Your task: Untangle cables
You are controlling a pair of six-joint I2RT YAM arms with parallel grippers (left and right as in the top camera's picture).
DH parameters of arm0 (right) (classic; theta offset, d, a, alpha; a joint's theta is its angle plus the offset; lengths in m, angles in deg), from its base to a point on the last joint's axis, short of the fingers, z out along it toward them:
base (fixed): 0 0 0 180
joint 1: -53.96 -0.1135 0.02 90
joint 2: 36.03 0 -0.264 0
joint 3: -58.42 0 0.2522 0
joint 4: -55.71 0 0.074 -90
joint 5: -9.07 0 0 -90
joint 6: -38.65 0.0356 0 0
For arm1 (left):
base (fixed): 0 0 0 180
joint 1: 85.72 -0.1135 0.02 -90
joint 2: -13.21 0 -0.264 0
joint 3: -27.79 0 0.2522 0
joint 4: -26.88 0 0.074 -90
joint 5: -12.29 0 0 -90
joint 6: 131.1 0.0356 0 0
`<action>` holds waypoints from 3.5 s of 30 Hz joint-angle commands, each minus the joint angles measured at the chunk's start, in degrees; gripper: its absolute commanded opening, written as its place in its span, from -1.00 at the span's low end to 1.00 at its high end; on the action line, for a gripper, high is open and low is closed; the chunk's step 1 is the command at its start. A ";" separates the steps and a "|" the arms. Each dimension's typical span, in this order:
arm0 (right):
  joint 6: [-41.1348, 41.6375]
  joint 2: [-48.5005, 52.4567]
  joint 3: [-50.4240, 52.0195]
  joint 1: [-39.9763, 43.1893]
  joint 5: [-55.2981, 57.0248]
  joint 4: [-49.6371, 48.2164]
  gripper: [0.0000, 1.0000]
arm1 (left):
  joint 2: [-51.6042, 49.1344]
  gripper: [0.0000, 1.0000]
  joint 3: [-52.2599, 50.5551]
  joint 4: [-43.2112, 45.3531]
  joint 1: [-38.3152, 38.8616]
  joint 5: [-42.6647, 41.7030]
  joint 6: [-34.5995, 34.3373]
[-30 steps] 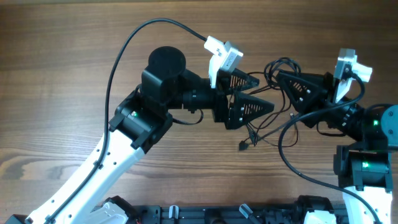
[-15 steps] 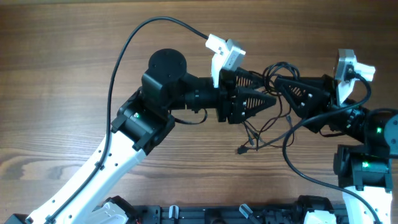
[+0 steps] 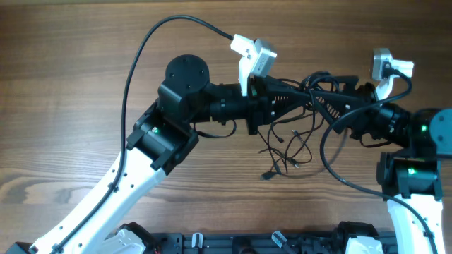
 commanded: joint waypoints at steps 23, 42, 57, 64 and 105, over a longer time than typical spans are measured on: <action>-32.48 -0.35 -0.17 -0.26 16.02 18.08 0.99 | 0.20 -0.92 1.07 -7.72 1.05 6.12 1.68; -28.26 -0.74 -0.20 -0.26 30.10 29.79 0.99 | 0.26 -0.92 1.07 -13.49 -5.53 -1.64 6.43; -54.71 -2.19 -0.20 -0.26 9.55 28.09 0.75 | 0.26 -0.92 1.09 -6.43 -8.61 -7.85 2.73; -54.03 -2.21 -0.20 -0.26 9.44 28.09 -0.91 | 0.26 -0.92 1.07 -4.98 -8.66 -9.16 2.82; -51.71 -5.99 -0.20 -0.22 -4.55 22.97 0.77 | 0.57 -0.92 1.07 -11.91 -8.44 -17.92 35.32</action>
